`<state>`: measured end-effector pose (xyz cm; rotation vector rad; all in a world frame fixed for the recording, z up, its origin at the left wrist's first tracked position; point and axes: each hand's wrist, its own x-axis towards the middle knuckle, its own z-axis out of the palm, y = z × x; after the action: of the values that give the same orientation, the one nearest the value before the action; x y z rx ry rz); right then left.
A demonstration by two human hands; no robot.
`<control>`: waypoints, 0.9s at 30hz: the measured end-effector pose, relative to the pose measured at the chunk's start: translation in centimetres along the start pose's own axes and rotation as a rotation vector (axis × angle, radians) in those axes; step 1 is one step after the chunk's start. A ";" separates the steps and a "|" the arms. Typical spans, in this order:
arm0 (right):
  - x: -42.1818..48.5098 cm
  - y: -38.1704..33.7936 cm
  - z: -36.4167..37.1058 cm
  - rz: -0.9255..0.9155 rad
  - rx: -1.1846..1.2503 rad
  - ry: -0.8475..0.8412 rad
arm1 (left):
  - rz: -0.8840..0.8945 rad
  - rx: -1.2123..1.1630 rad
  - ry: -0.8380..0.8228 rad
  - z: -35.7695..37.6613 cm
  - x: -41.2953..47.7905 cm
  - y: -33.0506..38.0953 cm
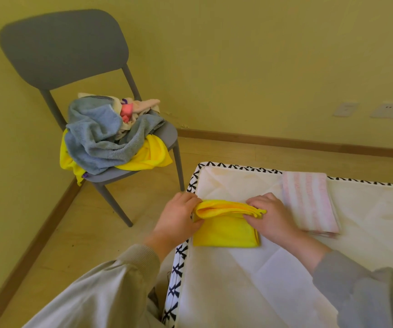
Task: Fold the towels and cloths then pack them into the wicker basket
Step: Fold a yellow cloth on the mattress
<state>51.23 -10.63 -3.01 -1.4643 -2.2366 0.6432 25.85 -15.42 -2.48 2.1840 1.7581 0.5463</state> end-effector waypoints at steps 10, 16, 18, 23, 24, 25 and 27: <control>-2.8 1.4 0.2 -0.630 -0.503 0.093 | 0.430 0.290 0.018 -0.1 -1.9 0.4; -3.6 2.0 1.7 -0.682 -0.585 0.157 | 0.509 0.347 -0.125 0.3 -2.7 1.5; -3.8 2.1 1.9 -0.678 -0.619 0.167 | 0.503 0.379 -0.143 0.7 -2.7 1.5; -4.5 1.4 1.9 -0.585 -0.581 0.084 | 0.391 0.351 -0.095 1.4 -2.7 1.3; -4.5 0.9 1.7 -0.550 -0.566 0.092 | 0.329 0.303 -0.055 1.3 -2.5 1.6; -4.2 0.1 1.6 -0.501 -0.539 0.122 | 0.283 0.256 -0.003 1.3 -2.2 2.0; -3.2 -1.9 1.4 -0.387 -0.457 0.231 | 0.218 0.221 0.060 1.5 -1.5 2.8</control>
<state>50.20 -14.49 -3.30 -1.1548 -2.4738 -0.1615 28.68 -17.48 -2.72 2.5575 1.6916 0.4902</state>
